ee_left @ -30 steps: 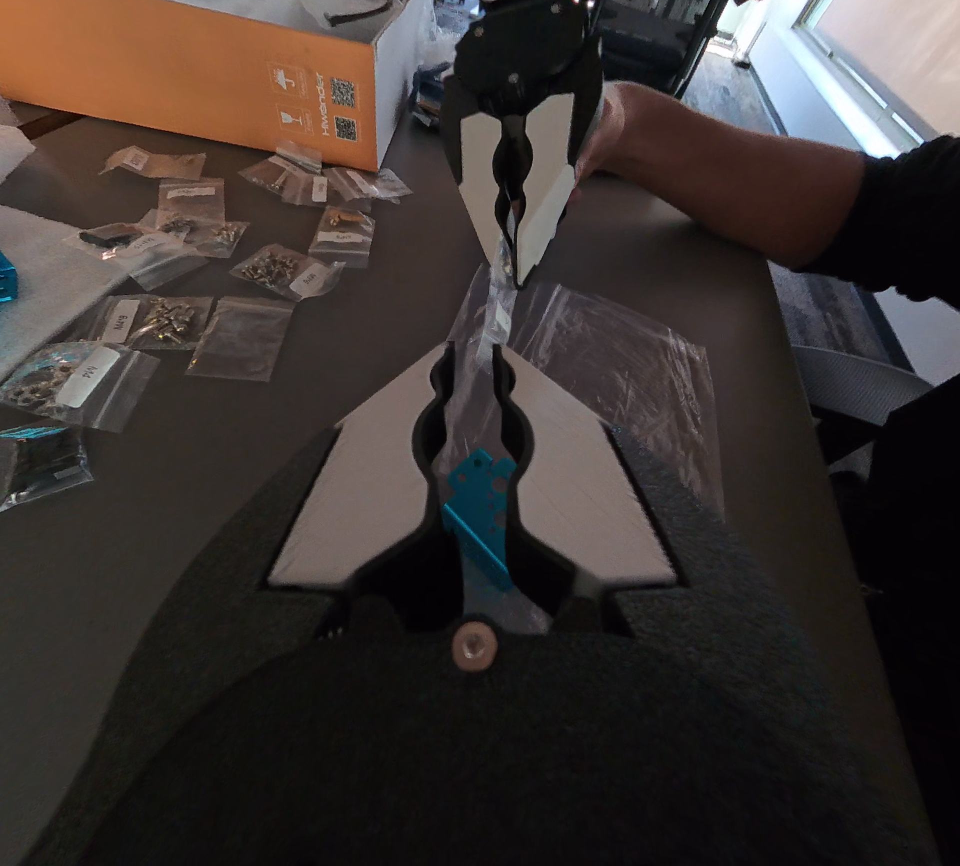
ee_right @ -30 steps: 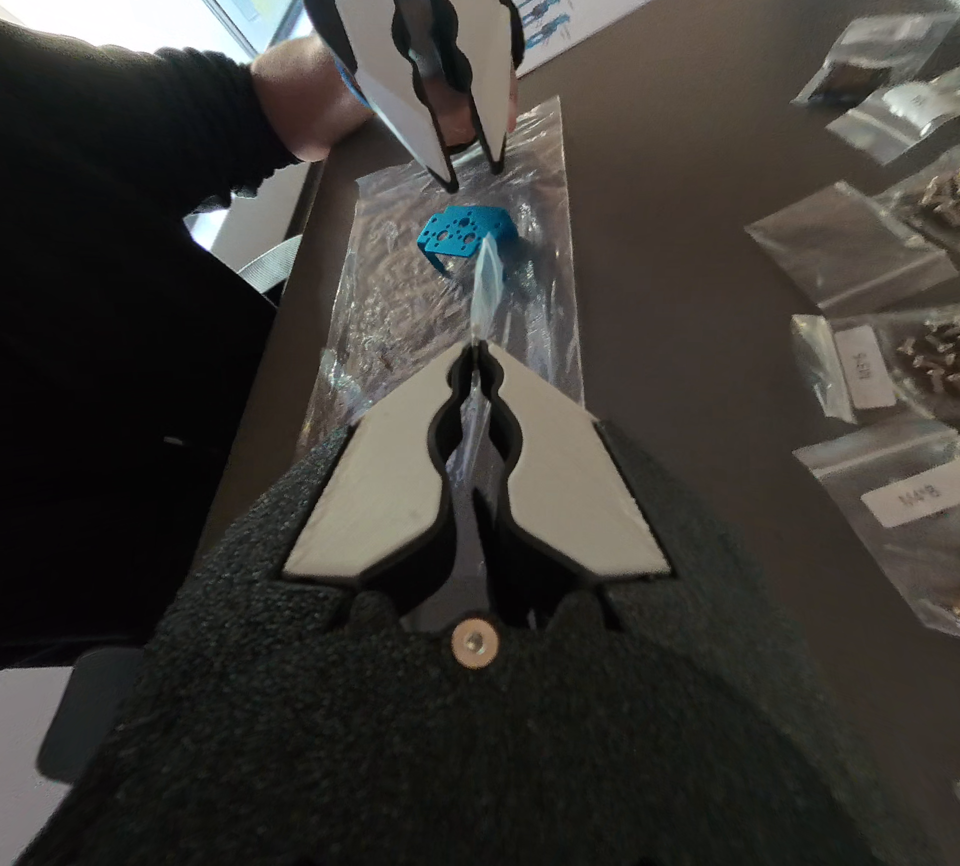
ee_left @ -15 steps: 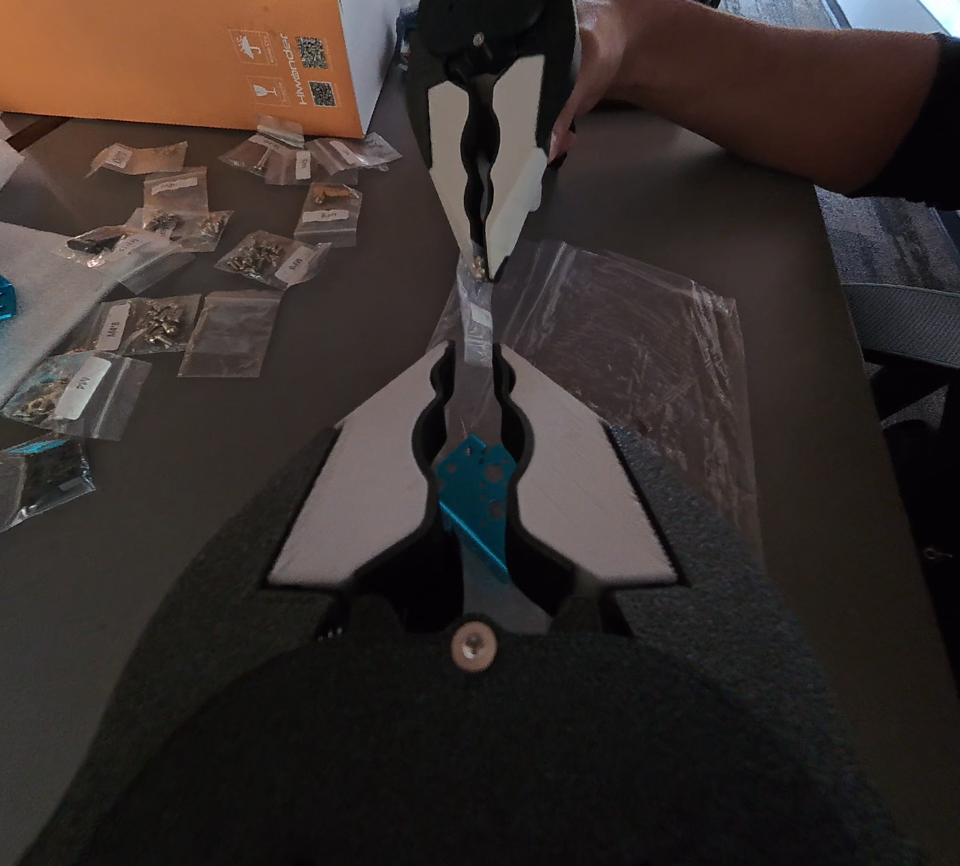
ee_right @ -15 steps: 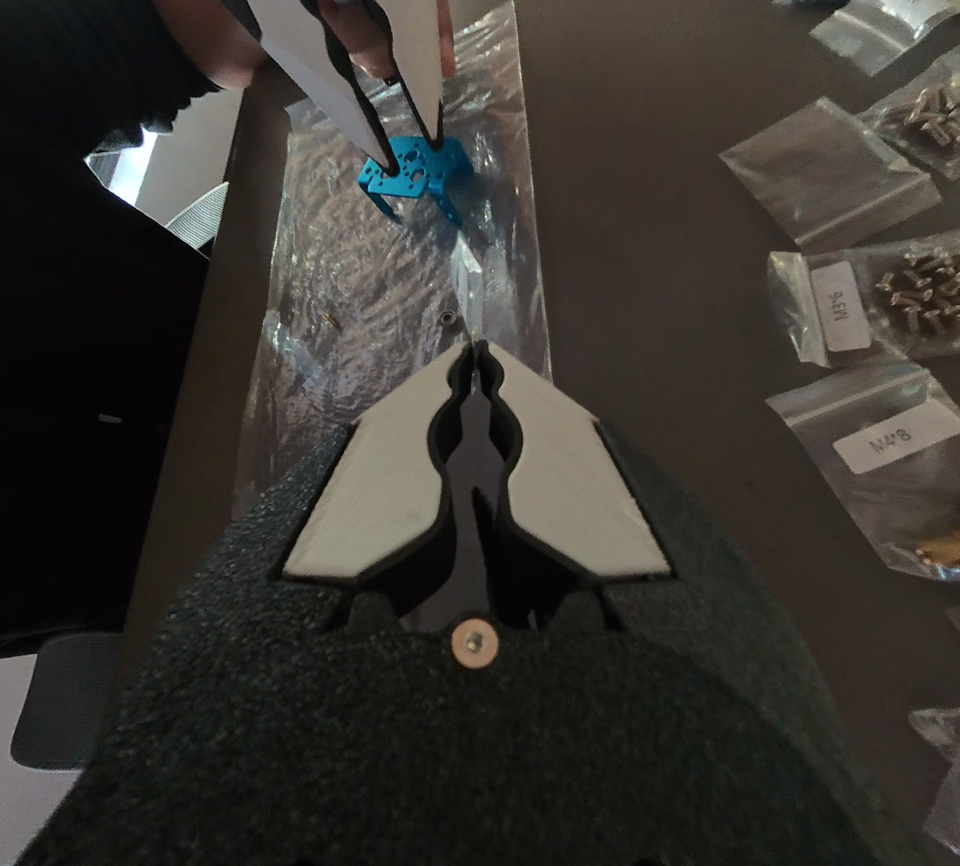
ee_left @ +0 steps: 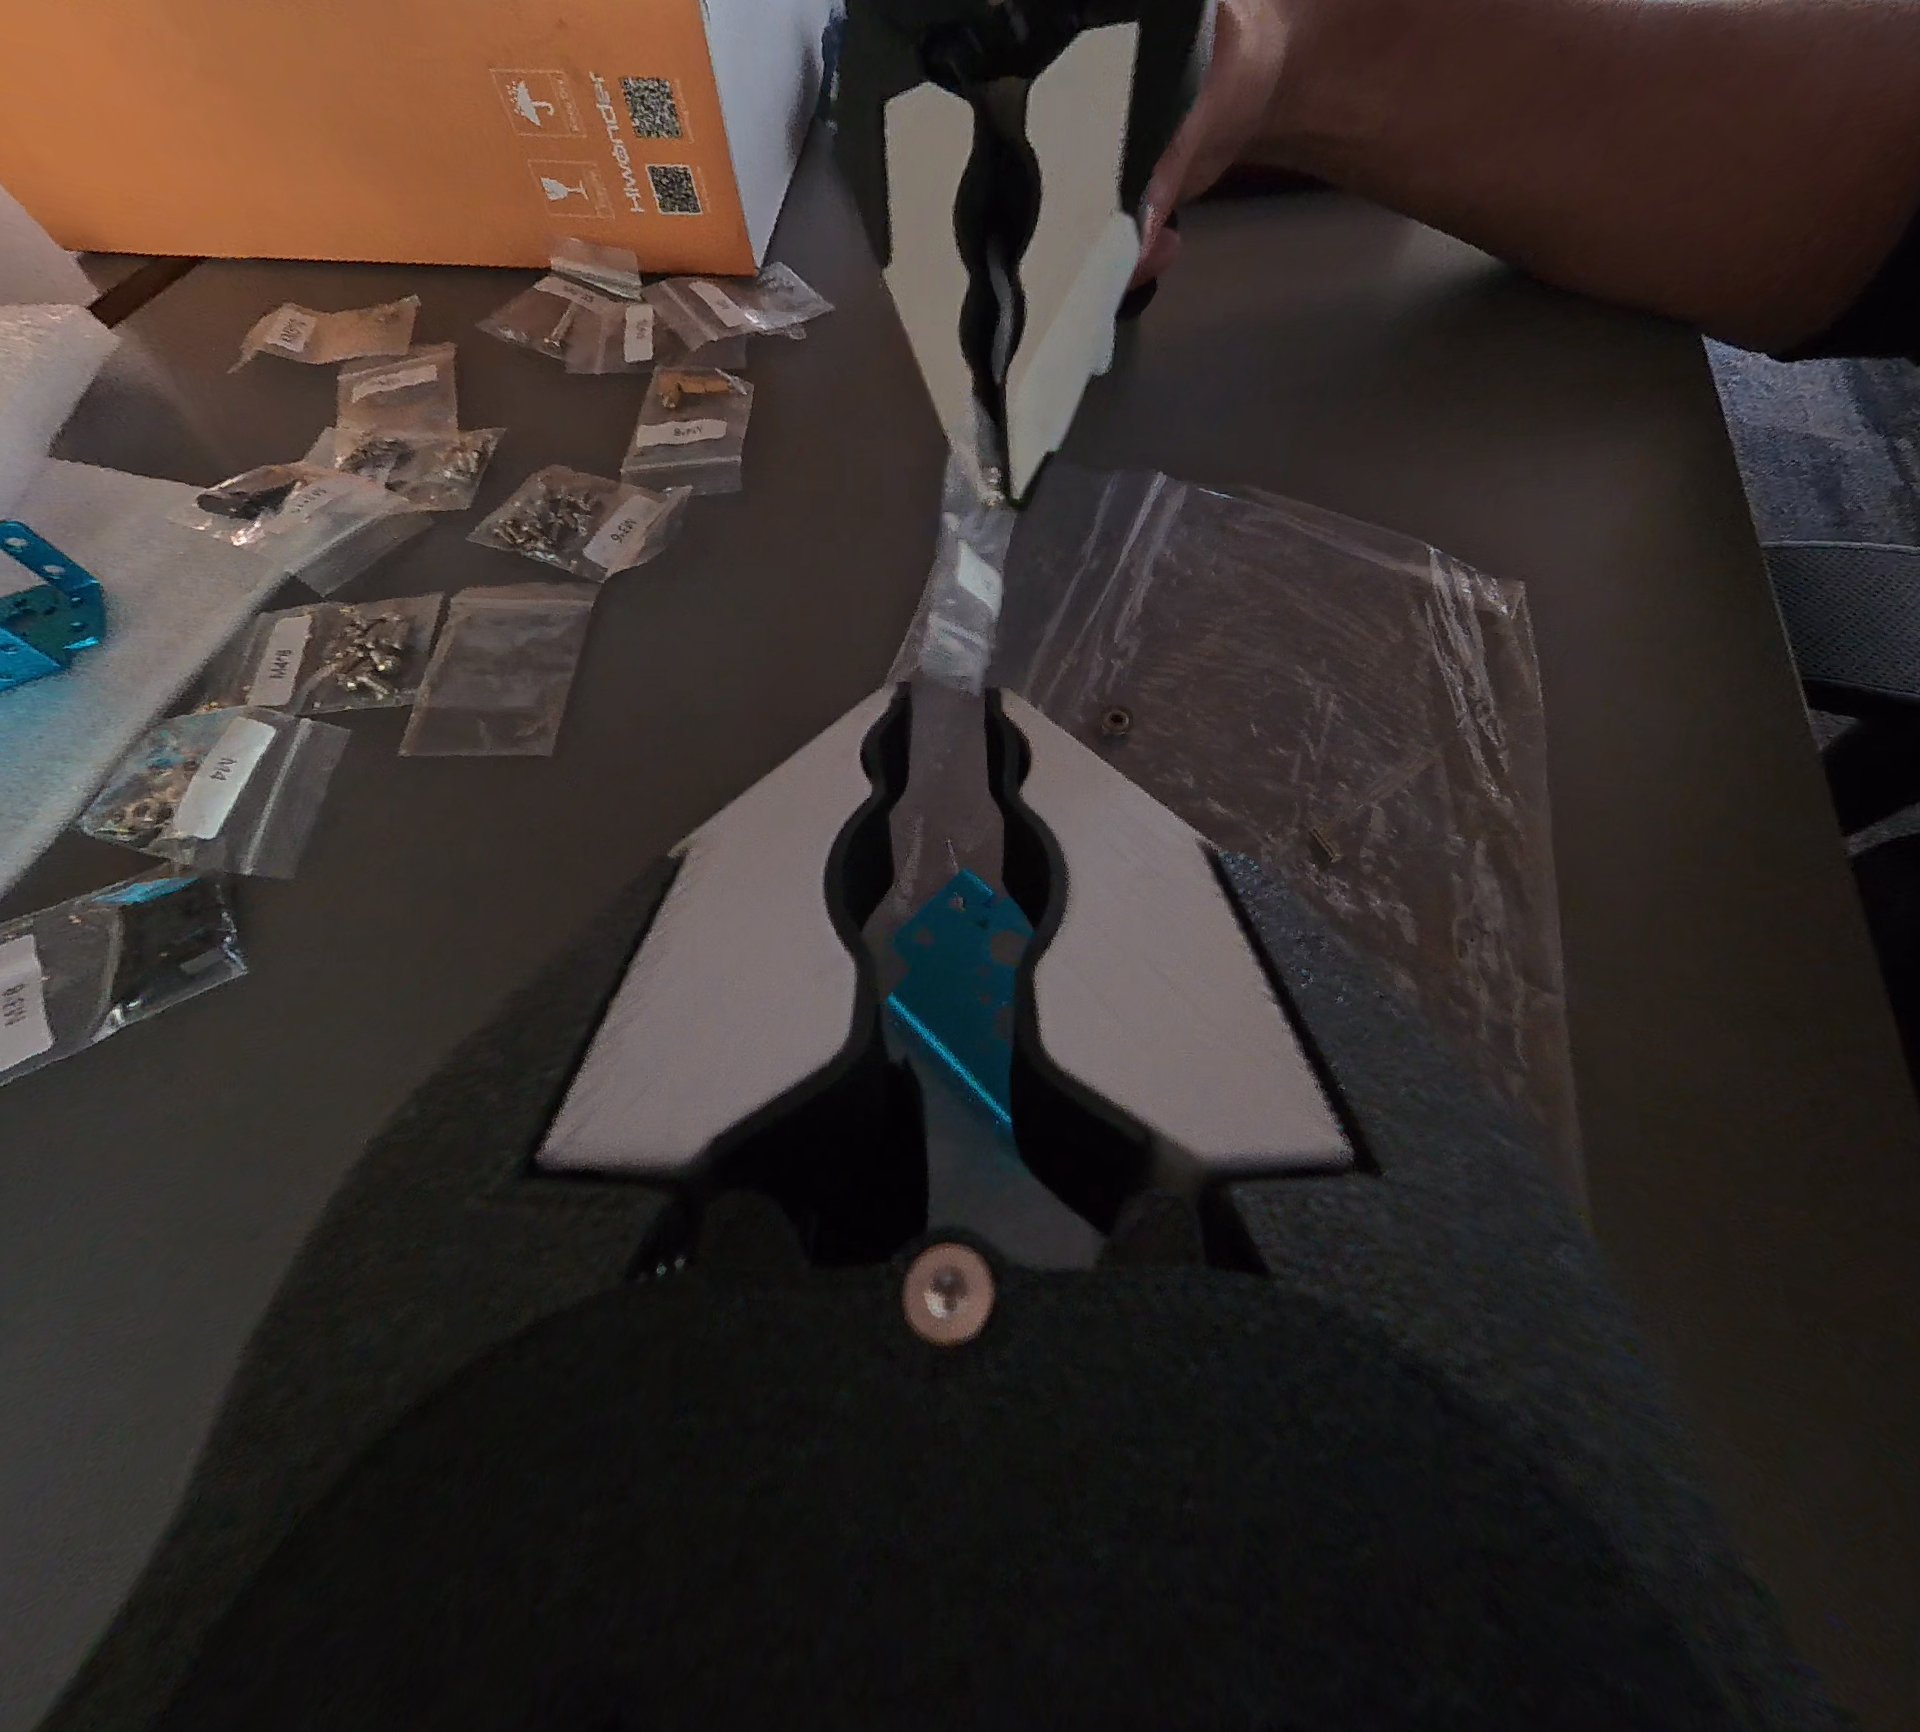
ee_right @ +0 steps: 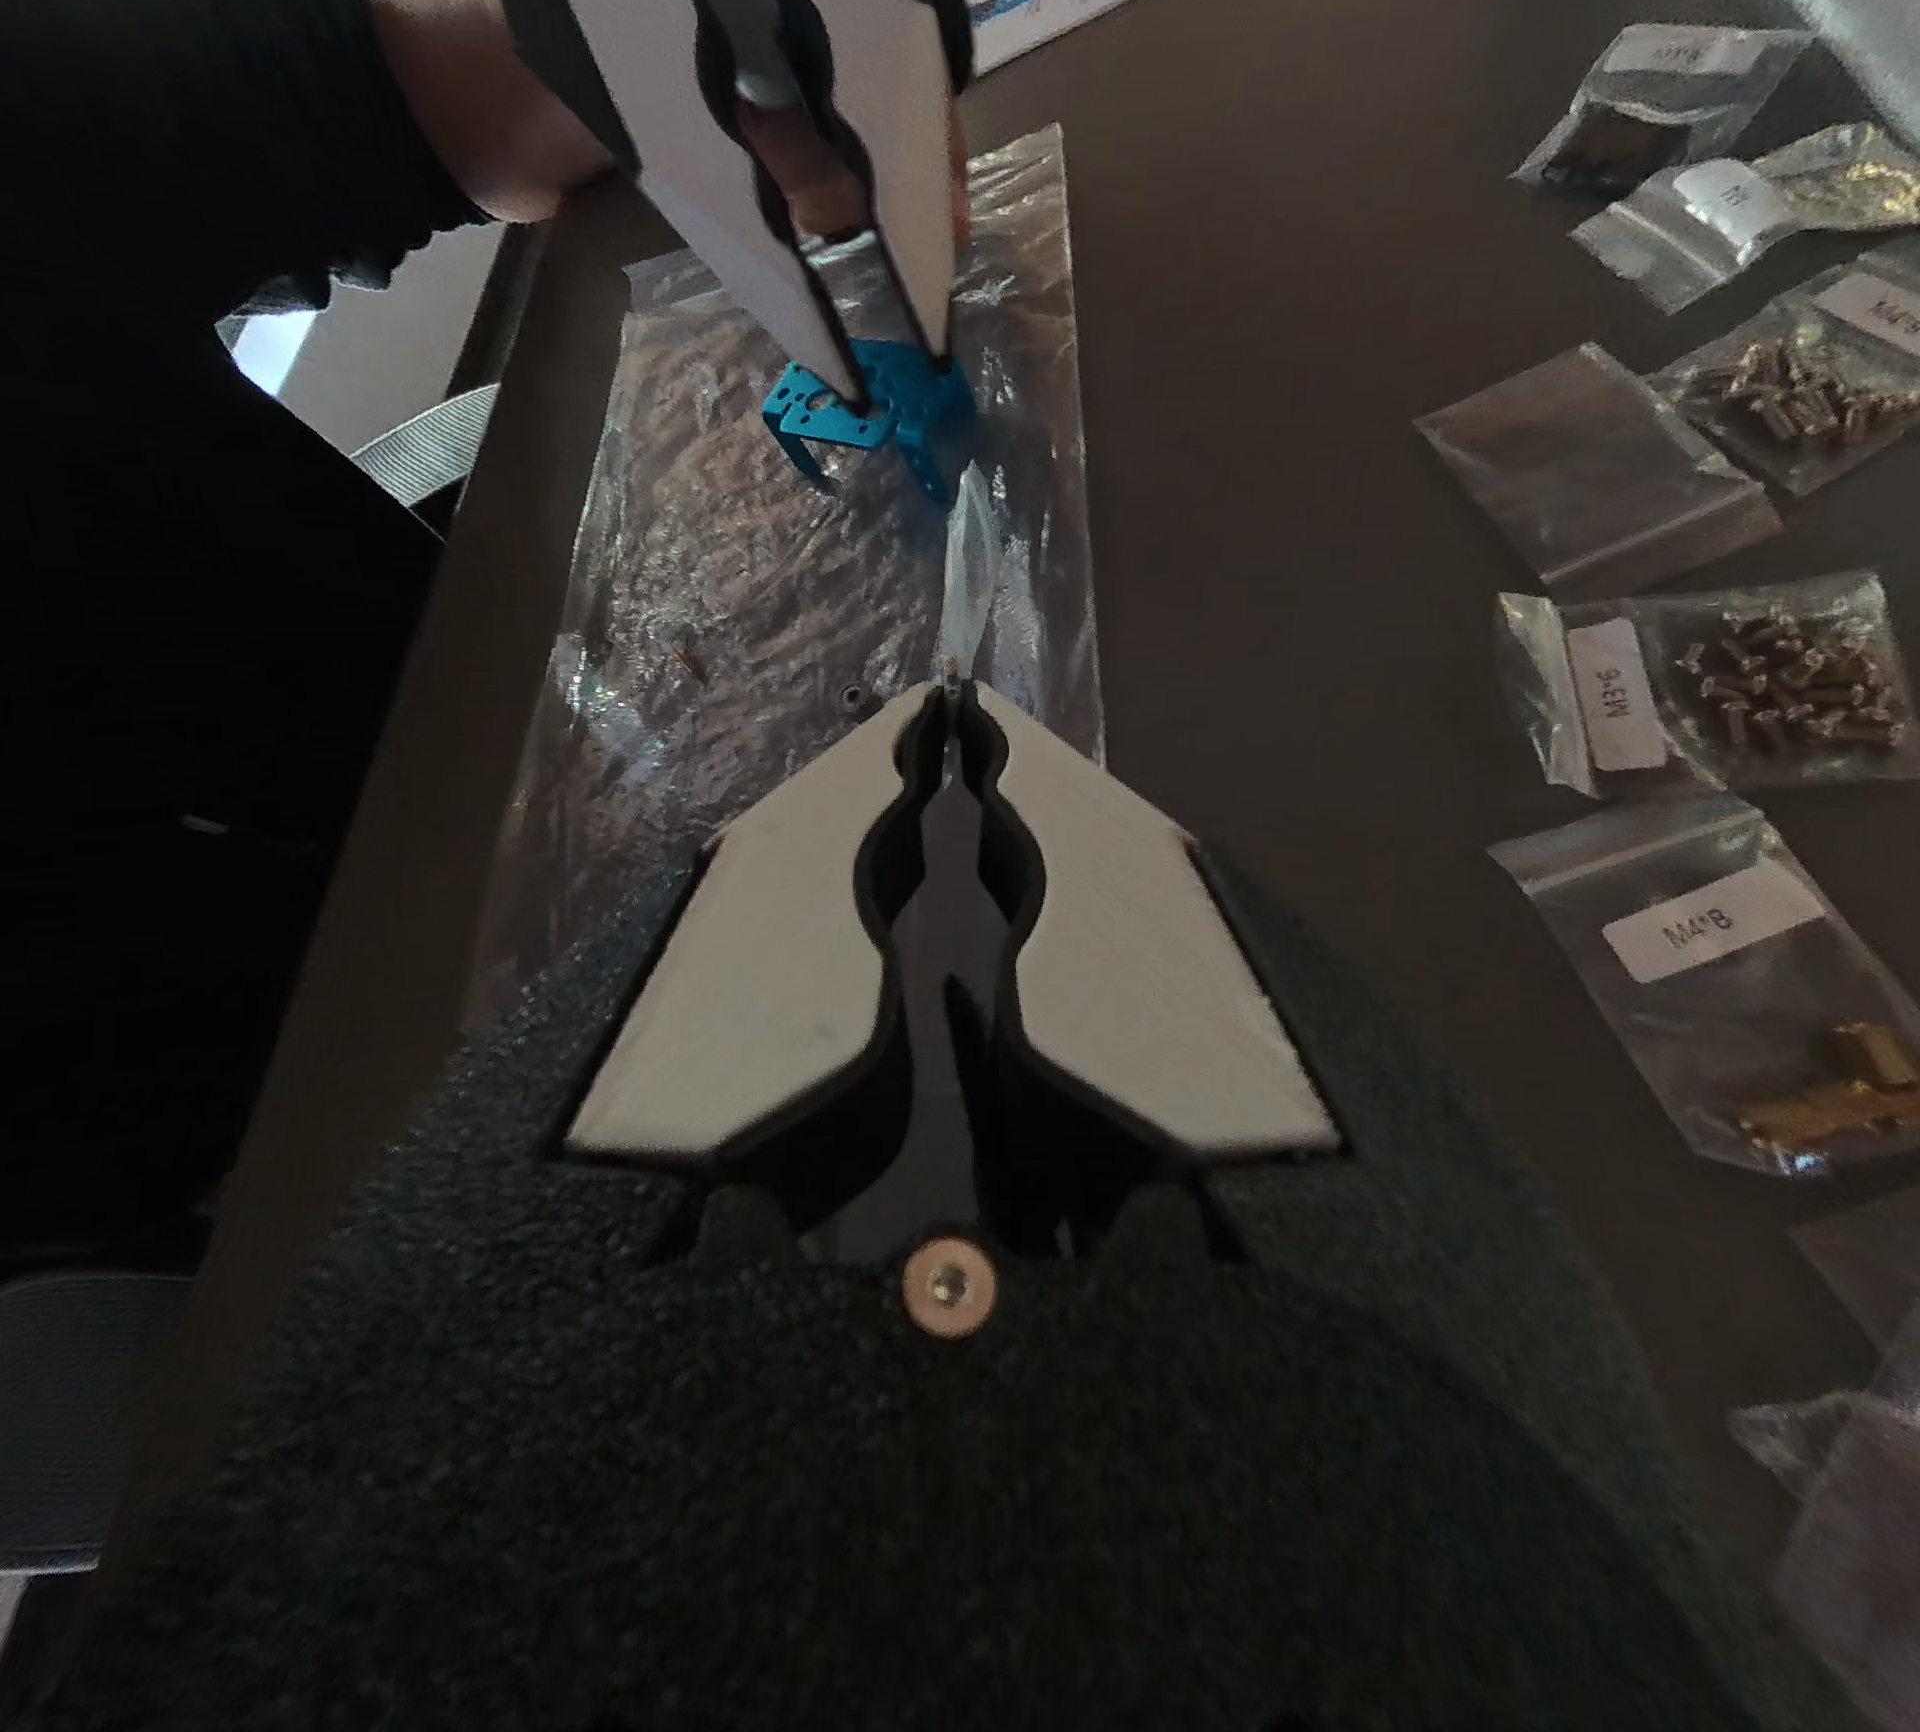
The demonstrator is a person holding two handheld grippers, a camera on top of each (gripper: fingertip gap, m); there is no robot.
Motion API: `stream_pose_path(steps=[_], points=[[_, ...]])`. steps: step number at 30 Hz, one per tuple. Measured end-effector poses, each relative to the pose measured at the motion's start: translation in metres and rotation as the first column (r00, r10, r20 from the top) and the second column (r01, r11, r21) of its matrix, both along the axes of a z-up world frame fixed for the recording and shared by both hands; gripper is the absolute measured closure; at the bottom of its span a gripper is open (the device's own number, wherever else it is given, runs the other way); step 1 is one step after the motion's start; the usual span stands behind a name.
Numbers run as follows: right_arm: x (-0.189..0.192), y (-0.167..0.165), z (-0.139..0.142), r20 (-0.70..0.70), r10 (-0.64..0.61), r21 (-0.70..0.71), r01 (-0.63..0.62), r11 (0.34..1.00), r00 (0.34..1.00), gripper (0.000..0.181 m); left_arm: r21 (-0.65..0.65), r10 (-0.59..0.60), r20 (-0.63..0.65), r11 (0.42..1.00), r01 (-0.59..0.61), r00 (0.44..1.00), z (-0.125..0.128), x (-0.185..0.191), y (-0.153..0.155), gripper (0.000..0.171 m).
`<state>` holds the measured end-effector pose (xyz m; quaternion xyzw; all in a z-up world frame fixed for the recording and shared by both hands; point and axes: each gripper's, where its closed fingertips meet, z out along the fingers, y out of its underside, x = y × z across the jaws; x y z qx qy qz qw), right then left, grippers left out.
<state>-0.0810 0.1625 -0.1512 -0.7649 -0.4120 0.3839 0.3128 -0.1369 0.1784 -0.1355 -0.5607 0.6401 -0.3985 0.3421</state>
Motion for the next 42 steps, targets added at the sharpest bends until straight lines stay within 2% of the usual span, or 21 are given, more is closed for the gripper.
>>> stream_pose_path(steps=[7, 13, 17, 24, 30, 36, 42], points=[[-0.017, -0.01, 0.021, -0.108, 0.07, 0.049, -0.065, 0.997, 0.992, 0.18, 0.001, -0.006, 0.012, 1.0, 0.005, 1.0, 0.001, 0.001, -0.003, 0.158], [-0.024, -0.015, 0.035, -0.217, 0.104, 0.036, -0.098, 0.994, 0.971, 0.18, -0.126, -0.035, 0.112, 0.991, 0.049, 0.993, 0.02, 0.003, -0.011, 0.158], [-0.03, -0.019, 0.051, -0.313, 0.126, 0.033, -0.122, 0.992, 0.941, 0.18, -0.138, -0.077, 0.147, 0.986, 0.097, 0.986, 0.024, 0.003, -0.021, 0.155], [-0.043, -0.025, 0.059, -0.348, 0.152, 0.053, -0.143, 0.988, 0.925, 0.18, -0.181, -0.103, 0.232, 0.972, 0.147, 0.967, 0.039, 0.004, -0.033, 0.155], [-0.053, -0.031, 0.074, -0.375, 0.172, 0.1, -0.145, 0.984, 0.911, 0.18, -0.324, -0.095, 0.289, 0.926, 0.191, 0.953, 0.054, 0.002, -0.037, 0.154], [-0.056, -0.03, 0.074, -0.386, 0.159, 0.085, -0.136, 0.987, 0.909, 0.18, -0.359, -0.192, 0.334, 0.88, 0.313, 0.923, 0.063, -0.007, -0.054, 0.171], [-0.057, -0.034, 0.086, -0.437, 0.174, 0.083, -0.153, 0.985, 0.882, 0.18, -0.413, -0.159, 0.359, 0.857, 0.309, 0.92, 0.07, -0.009, -0.044, 0.171]])
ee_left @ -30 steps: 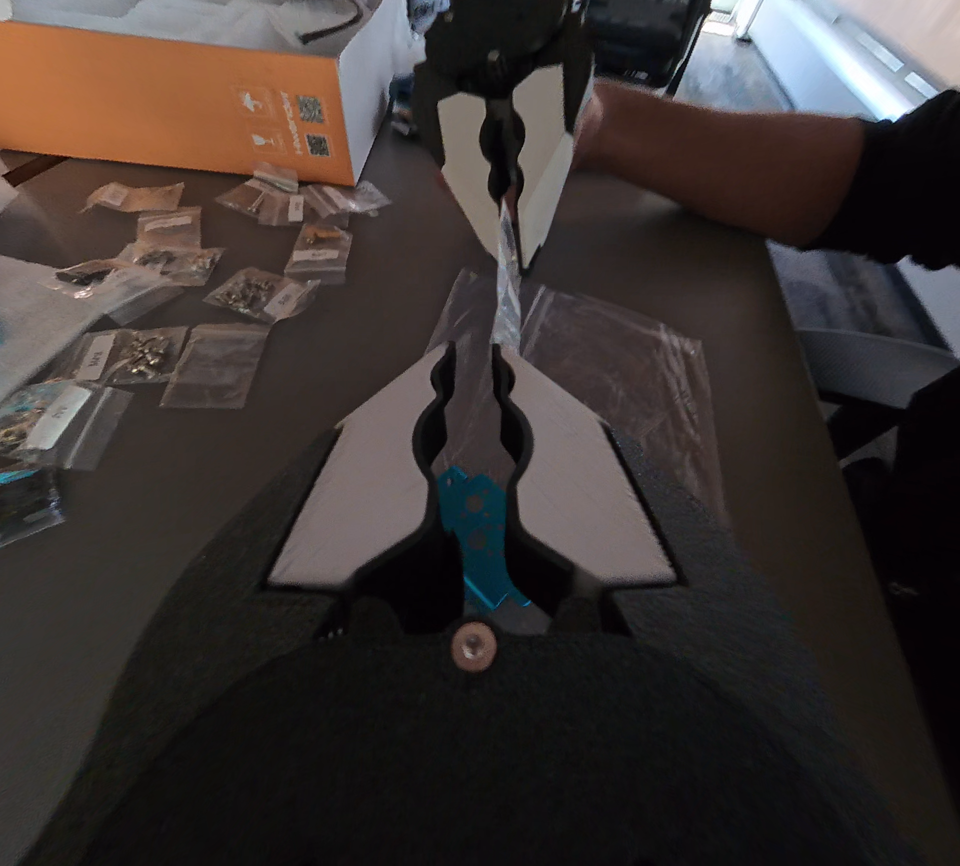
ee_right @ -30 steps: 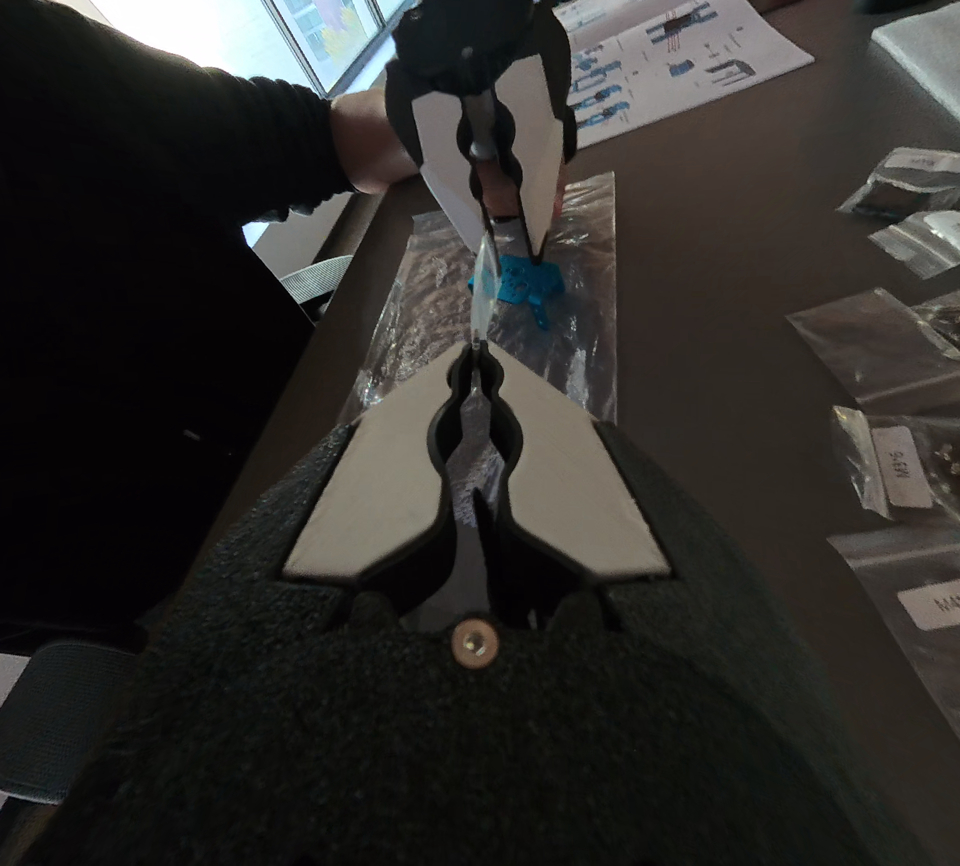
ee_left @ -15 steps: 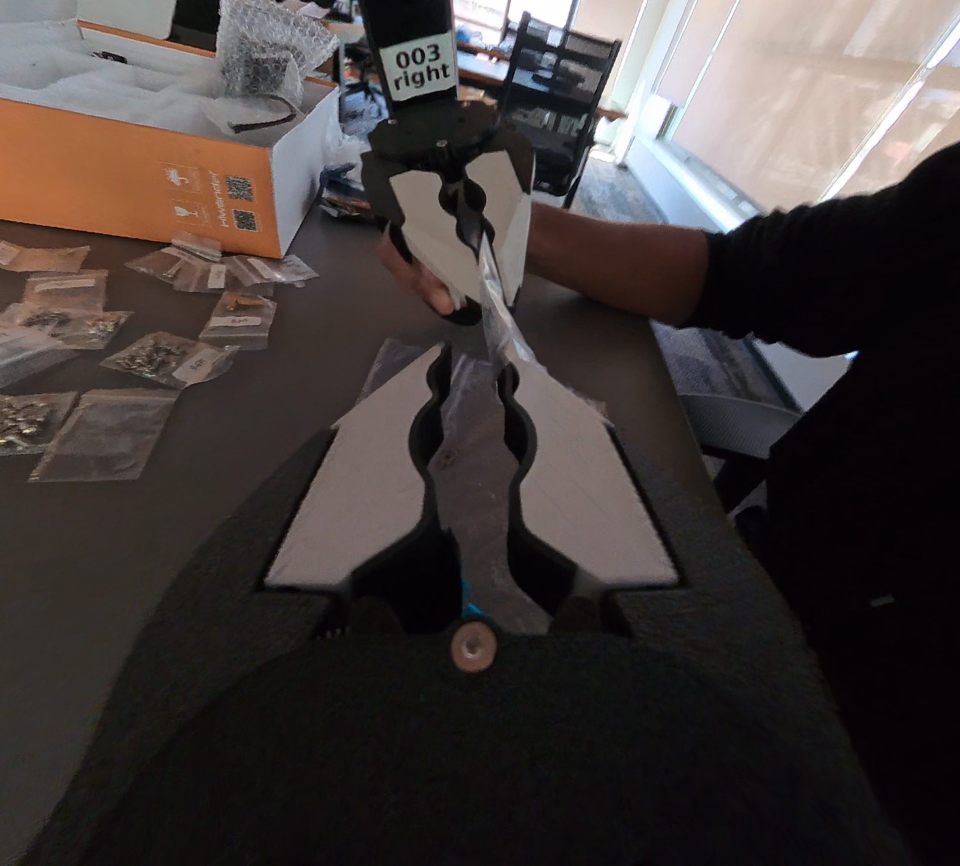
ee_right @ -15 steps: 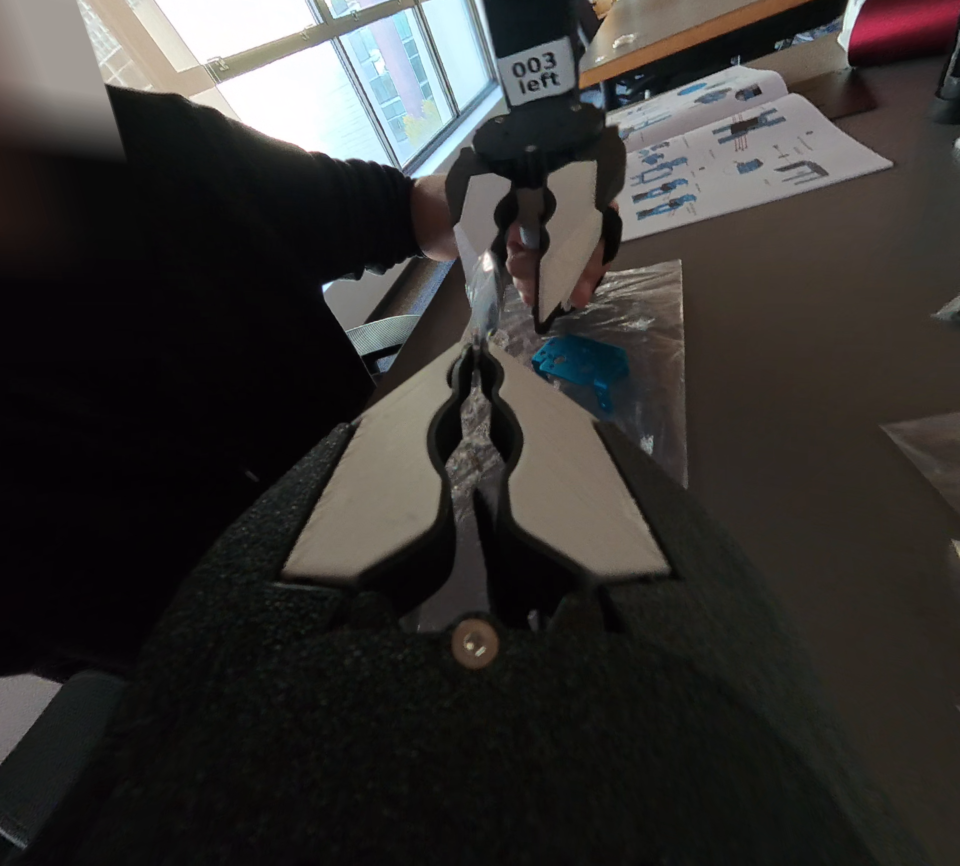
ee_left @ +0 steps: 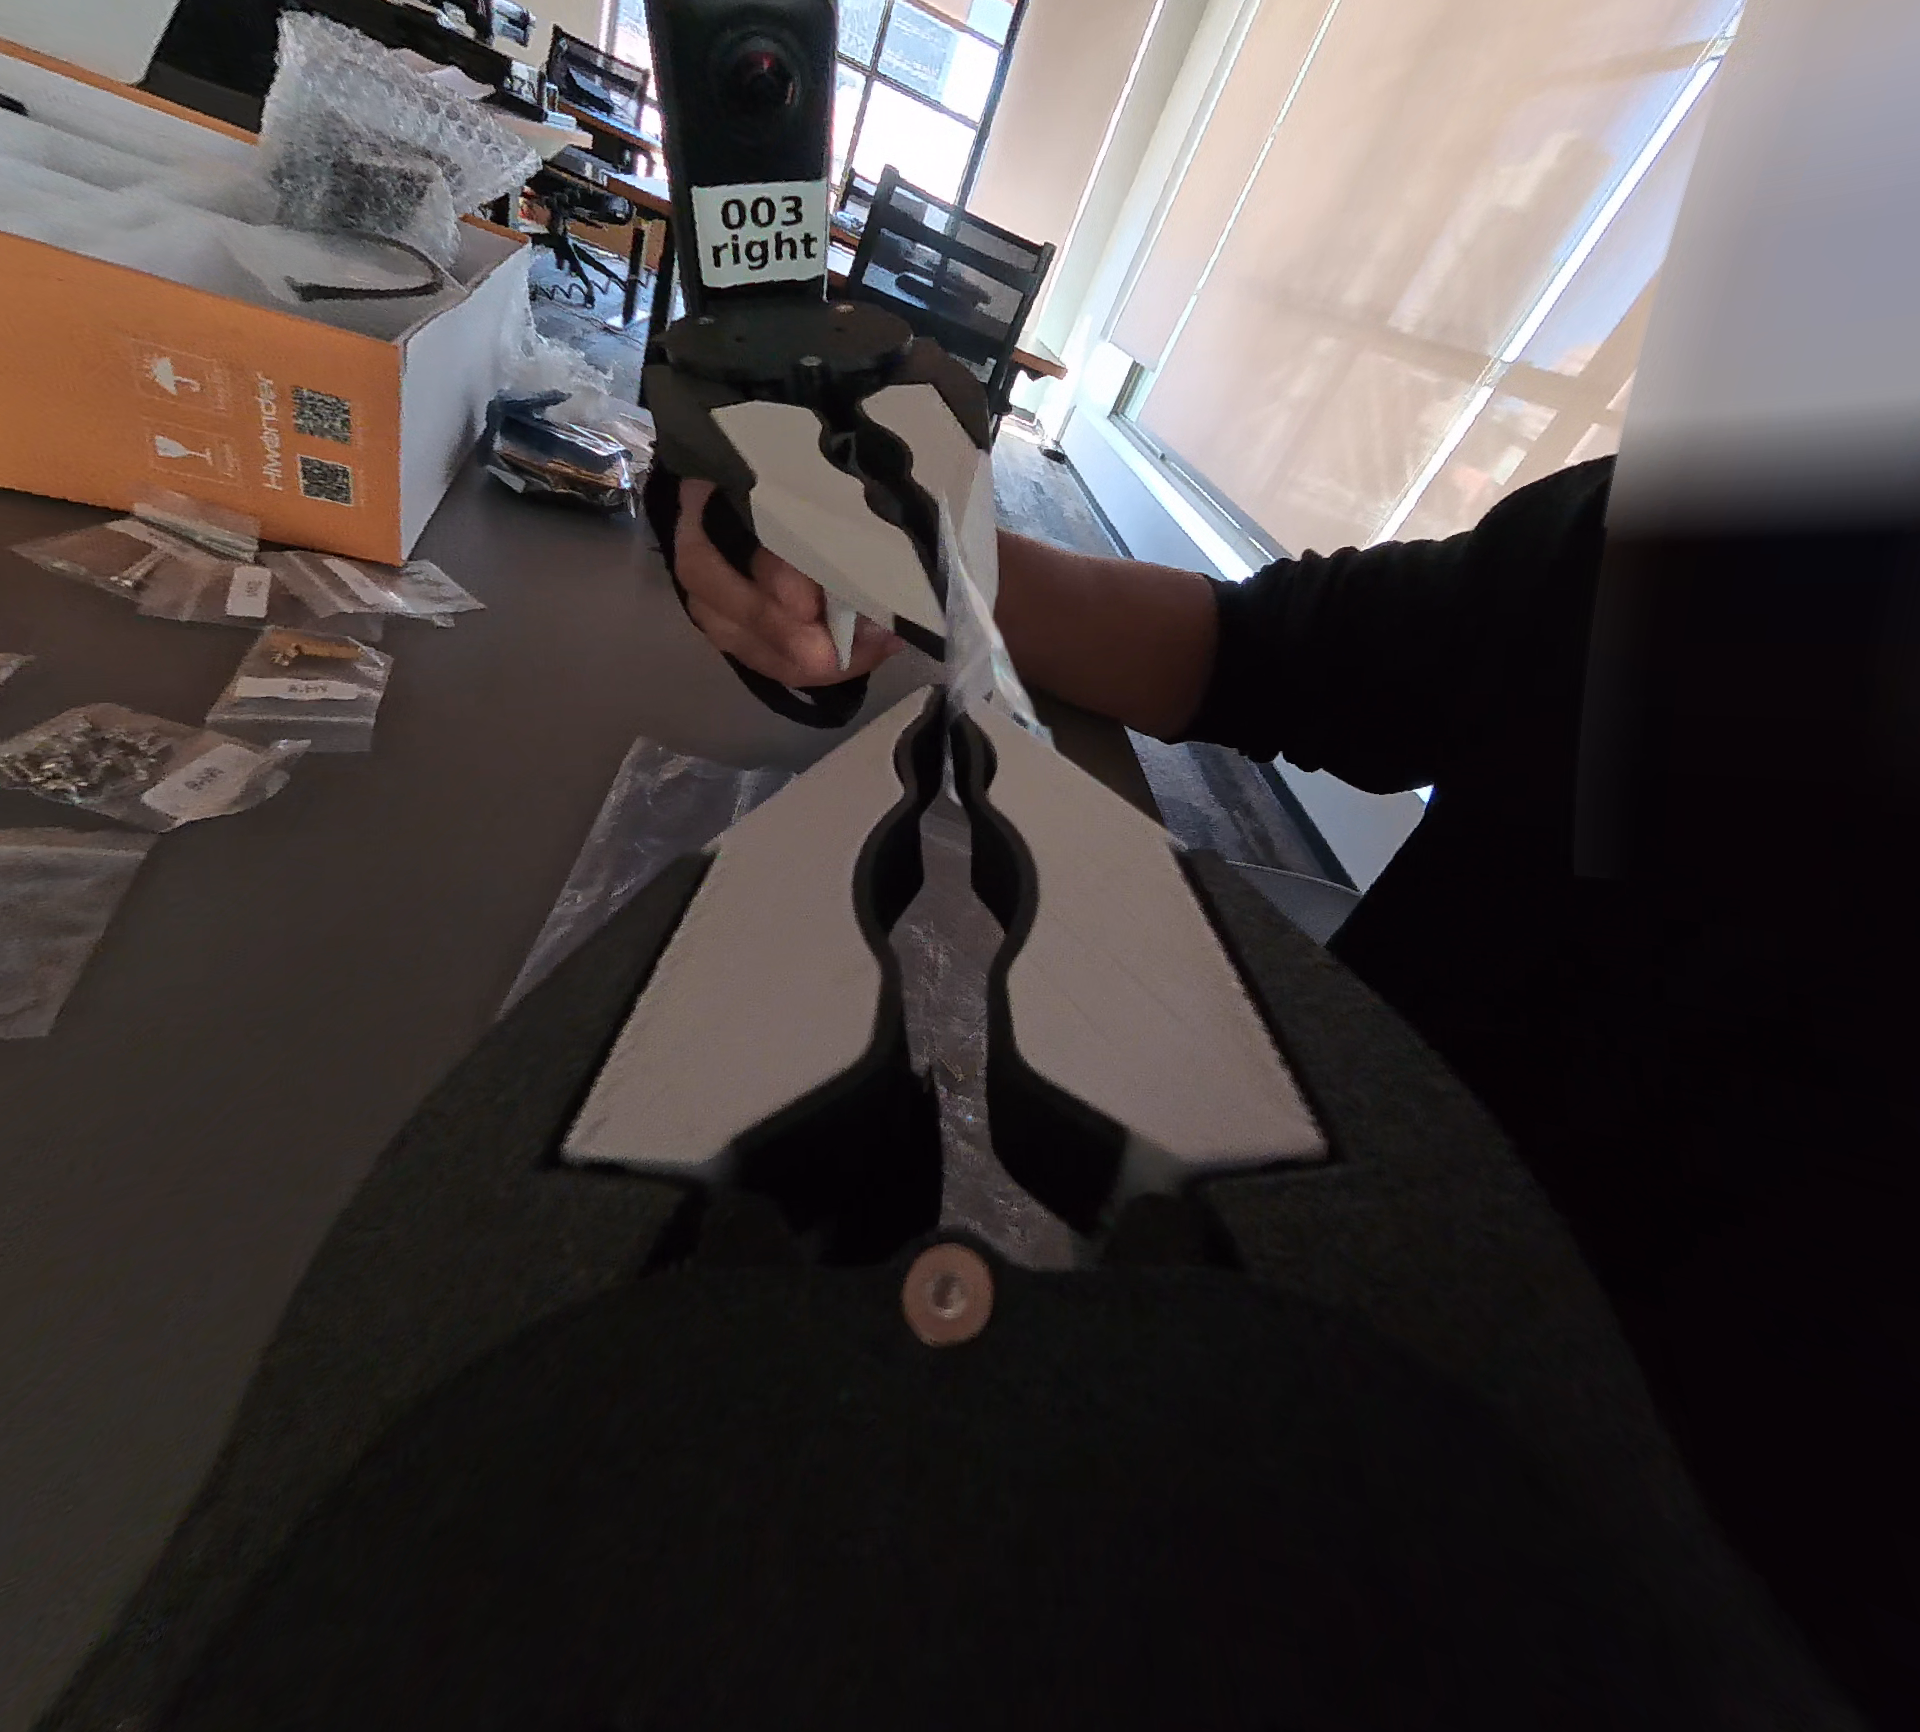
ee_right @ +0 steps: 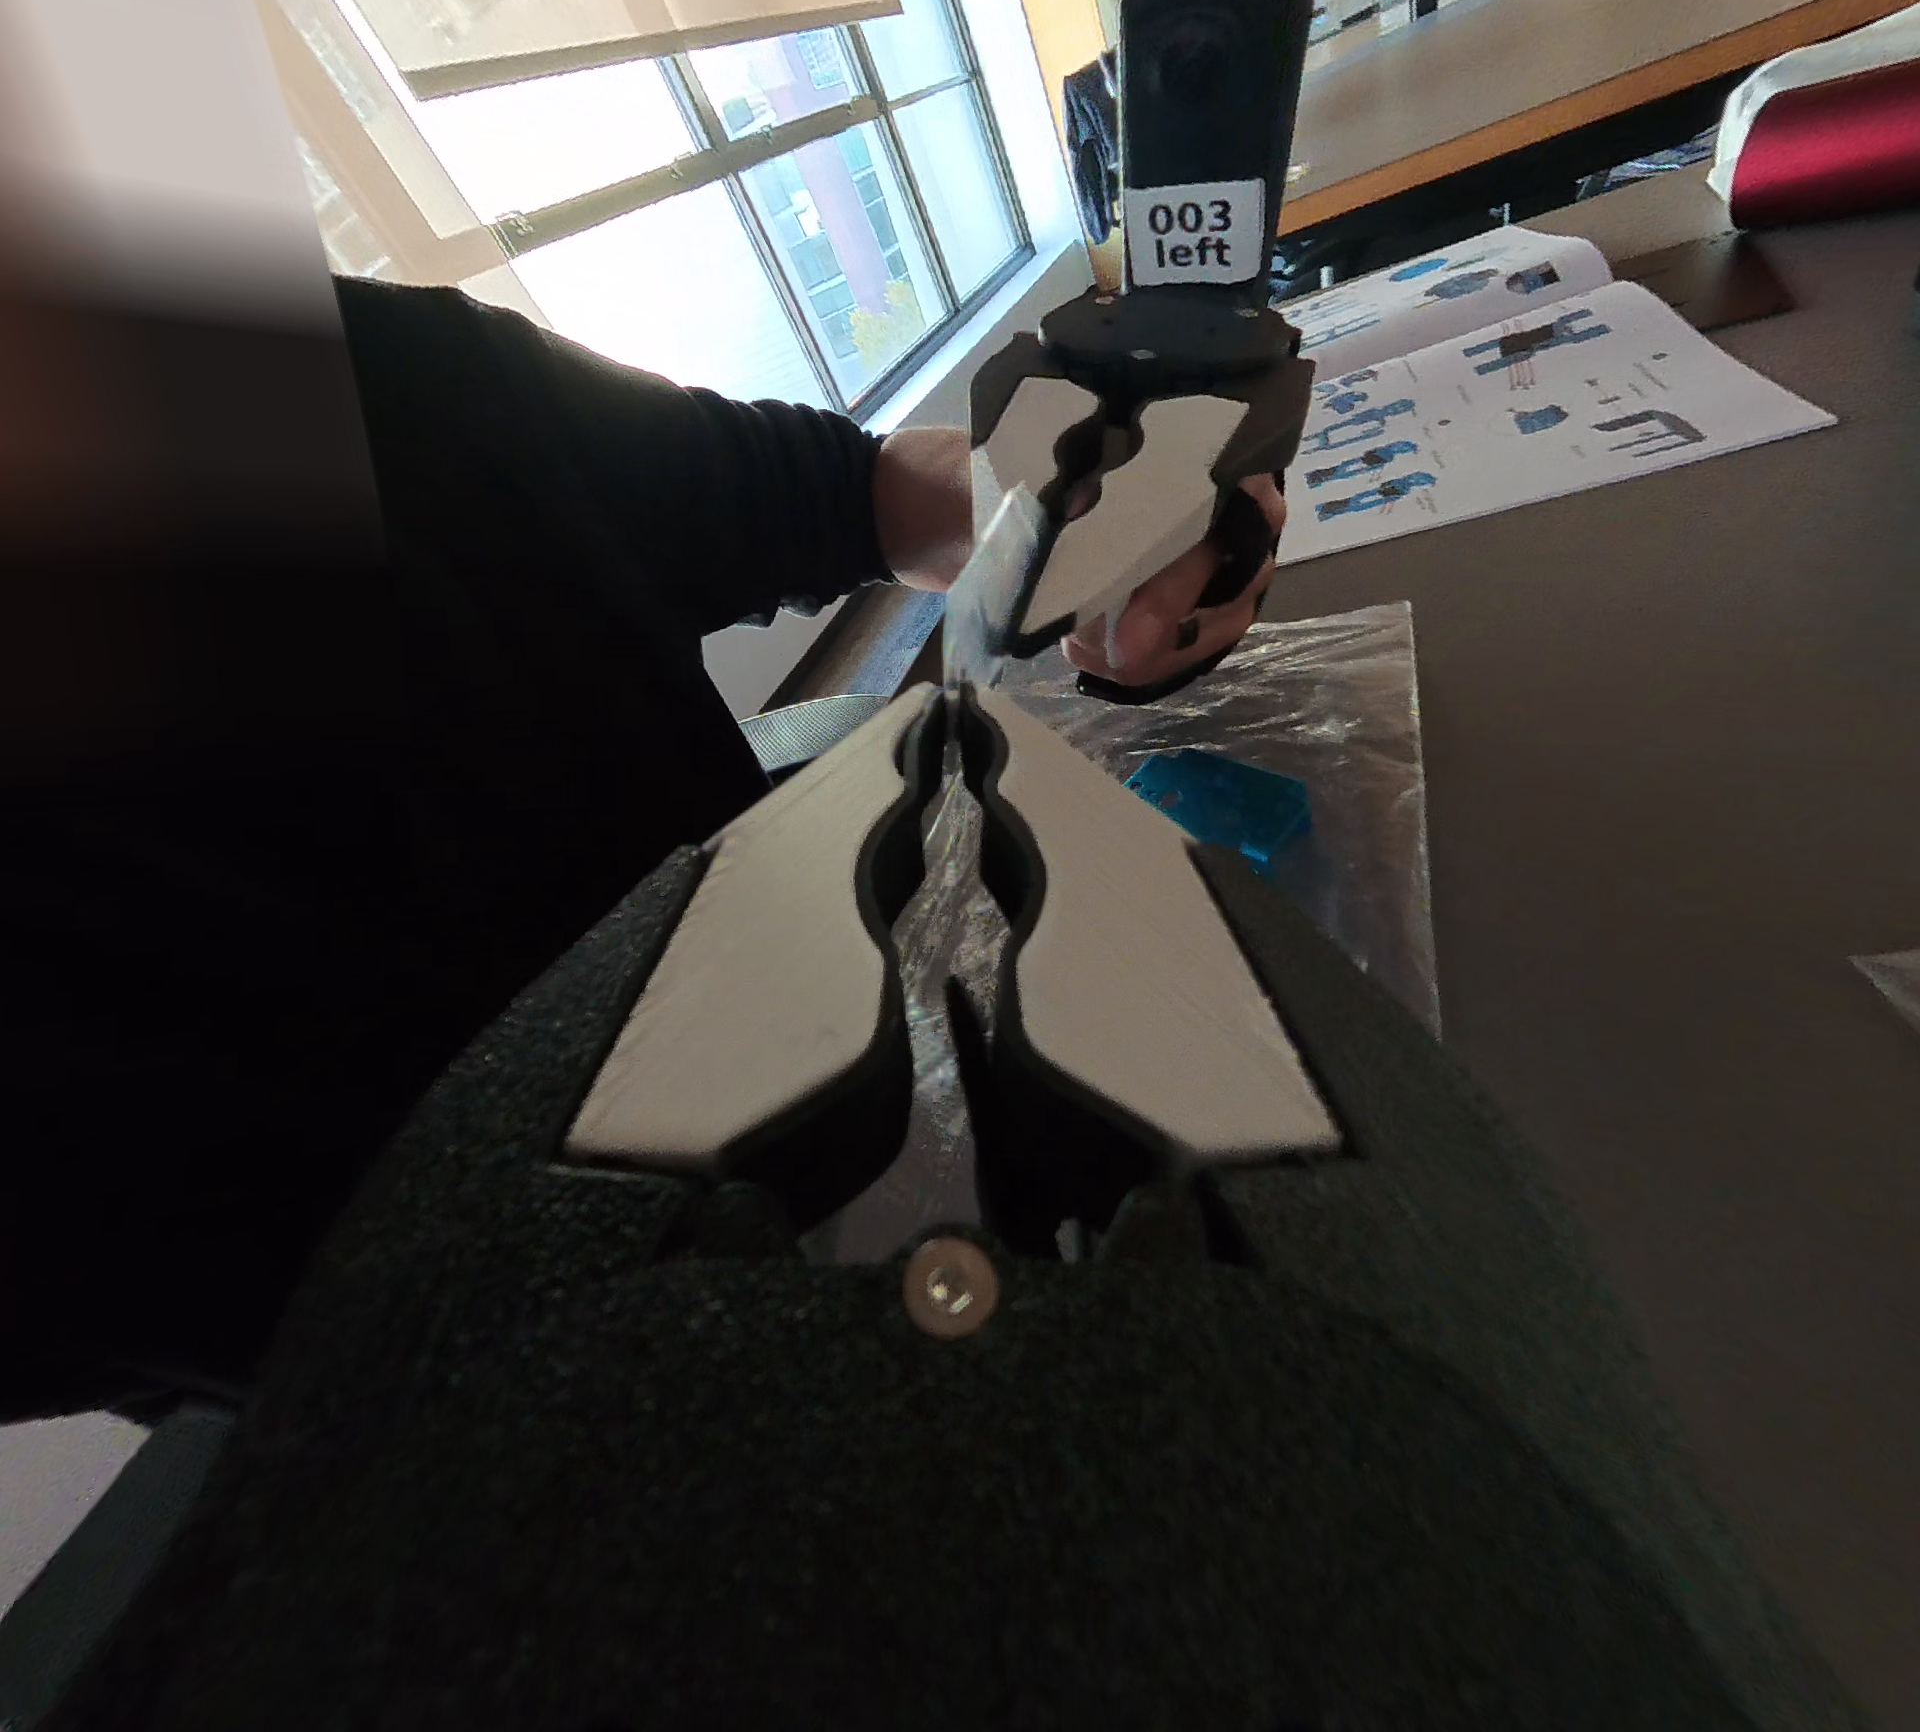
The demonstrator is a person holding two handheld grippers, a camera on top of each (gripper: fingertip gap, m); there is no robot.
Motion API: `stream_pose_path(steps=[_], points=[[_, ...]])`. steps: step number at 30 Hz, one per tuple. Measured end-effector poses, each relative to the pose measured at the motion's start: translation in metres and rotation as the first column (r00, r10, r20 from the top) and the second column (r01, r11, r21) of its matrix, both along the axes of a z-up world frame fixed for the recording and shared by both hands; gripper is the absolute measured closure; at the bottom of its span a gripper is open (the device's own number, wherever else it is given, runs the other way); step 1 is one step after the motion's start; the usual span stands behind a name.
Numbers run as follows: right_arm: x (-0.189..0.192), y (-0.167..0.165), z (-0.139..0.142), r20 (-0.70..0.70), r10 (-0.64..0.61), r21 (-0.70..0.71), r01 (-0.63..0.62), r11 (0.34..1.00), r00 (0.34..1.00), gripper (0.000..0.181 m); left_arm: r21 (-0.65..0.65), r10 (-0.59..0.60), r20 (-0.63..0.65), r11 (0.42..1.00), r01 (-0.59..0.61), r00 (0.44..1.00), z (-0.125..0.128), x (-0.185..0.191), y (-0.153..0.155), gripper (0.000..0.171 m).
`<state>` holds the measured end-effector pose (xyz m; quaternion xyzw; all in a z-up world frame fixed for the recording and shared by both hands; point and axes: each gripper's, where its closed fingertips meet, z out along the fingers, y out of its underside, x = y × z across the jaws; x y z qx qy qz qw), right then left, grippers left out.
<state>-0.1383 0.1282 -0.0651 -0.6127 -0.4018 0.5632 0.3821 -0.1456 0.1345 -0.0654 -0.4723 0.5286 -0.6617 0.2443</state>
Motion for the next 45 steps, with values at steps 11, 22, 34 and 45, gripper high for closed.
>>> stream_pose_path(steps=[11, 22, 34, 45], points=[[0.007, 0.005, 0.007, 0.087, -0.09, 0.084, 0.083, 0.993, 0.992, 0.18, 0.09, 0.053, 0.005, 0.995, -0.053, 0.999, 0.004, 0.0, 0.005, 0.171], [0.016, -0.008, 0.003, 0.308, -0.125, 0.133, 0.087, 0.987, 0.943, 0.18, 0.185, 0.027, -0.004, 0.982, -0.025, 1.0, -0.008, 0.004, -0.012, 0.171], [0.017, -0.012, 0.02, 0.243, -0.124, 0.153, 0.088, 0.984, 0.962, 0.18, 0.183, 0.056, 0.051, 0.981, -0.064, 0.997, 0.003, 0.007, -0.013, 0.171], [0.009, -0.005, 0.016, 0.176, -0.109, 0.11, 0.09, 0.99, 0.978, 0.18, 0.103, 0.016, 0.022, 0.994, -0.018, 1.0, 0.001, 0.008, -0.019, 0.171]])
